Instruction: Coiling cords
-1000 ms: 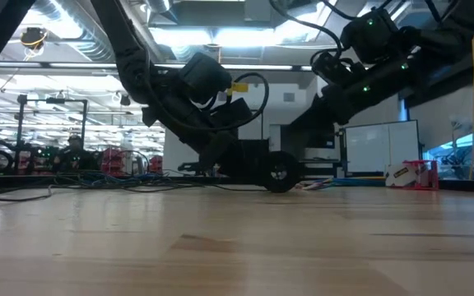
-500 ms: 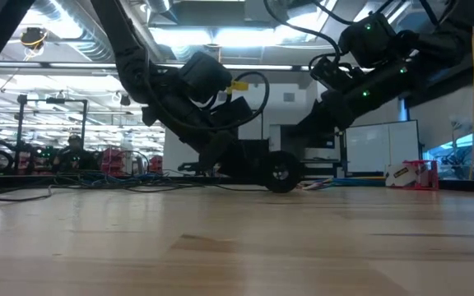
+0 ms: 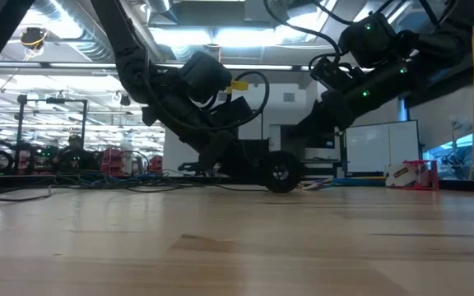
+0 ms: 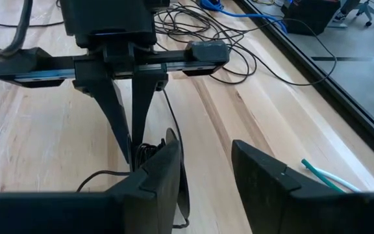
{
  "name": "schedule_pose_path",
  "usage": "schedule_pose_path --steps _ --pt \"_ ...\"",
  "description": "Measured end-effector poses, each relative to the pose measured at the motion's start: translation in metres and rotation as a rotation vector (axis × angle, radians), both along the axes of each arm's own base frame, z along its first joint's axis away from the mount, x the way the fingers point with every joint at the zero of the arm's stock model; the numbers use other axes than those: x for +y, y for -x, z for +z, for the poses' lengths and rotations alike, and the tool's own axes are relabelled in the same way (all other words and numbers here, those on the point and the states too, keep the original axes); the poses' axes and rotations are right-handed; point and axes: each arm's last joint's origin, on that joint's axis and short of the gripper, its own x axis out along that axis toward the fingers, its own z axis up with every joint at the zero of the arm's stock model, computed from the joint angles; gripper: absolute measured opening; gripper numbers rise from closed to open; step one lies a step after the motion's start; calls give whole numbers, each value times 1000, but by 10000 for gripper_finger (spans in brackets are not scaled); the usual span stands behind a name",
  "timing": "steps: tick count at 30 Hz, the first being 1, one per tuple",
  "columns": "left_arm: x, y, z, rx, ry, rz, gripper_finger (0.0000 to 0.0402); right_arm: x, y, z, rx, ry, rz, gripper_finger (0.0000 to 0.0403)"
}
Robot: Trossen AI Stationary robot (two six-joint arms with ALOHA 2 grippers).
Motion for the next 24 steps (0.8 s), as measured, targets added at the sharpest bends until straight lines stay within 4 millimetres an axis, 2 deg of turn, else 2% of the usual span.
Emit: schedule_pose_path --steps 24 --pt "-1 0 0 1 -7 -7 2 0 0 0 1 -5 10 143"
